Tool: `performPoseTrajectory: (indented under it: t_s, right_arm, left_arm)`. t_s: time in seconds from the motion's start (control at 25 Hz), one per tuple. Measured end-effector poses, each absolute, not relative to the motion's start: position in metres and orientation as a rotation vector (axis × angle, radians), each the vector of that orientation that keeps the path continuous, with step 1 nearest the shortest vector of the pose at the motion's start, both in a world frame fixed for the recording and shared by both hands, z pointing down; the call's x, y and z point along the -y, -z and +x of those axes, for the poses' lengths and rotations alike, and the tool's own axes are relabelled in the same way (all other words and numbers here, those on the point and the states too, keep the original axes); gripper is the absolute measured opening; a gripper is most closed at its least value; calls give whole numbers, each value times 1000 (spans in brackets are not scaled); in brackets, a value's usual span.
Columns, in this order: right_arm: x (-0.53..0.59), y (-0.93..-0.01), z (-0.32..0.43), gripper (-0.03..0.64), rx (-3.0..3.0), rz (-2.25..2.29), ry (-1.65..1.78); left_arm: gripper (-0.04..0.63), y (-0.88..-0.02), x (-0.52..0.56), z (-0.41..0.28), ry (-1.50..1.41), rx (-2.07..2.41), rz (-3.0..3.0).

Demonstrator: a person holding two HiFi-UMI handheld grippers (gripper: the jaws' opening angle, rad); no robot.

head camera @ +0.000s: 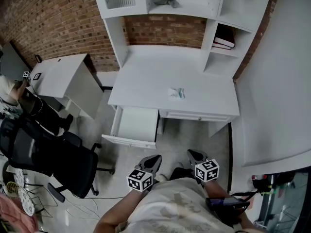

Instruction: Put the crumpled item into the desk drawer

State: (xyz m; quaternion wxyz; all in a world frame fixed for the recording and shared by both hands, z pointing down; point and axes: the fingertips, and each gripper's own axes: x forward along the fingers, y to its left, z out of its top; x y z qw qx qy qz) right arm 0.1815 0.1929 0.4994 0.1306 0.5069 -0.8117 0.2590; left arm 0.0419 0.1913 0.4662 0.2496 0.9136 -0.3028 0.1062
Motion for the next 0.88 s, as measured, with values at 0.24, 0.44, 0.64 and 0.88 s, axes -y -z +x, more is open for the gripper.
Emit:
performPoseTrajectory:
  t_s: [0.24,0.44,0.64,0.88]
  right_arm:
    - [-182,-502,183,23,2374,1459,-760]
    - [-166,-505,179,23,2388,1445,-757]
    - [-146,-502,171,23,2415,1421,-743]
    - [-122,-505,178,23,2410,1412,-755]
  left_arm:
    - [23,-468,-187,42,-296,843,2477]
    - [23,-471,-177,32,-306,876,2461]
    - [23,-468,-160,33,-303,882,2471]
    - [23,-470,-138,33,-312,893,2460]
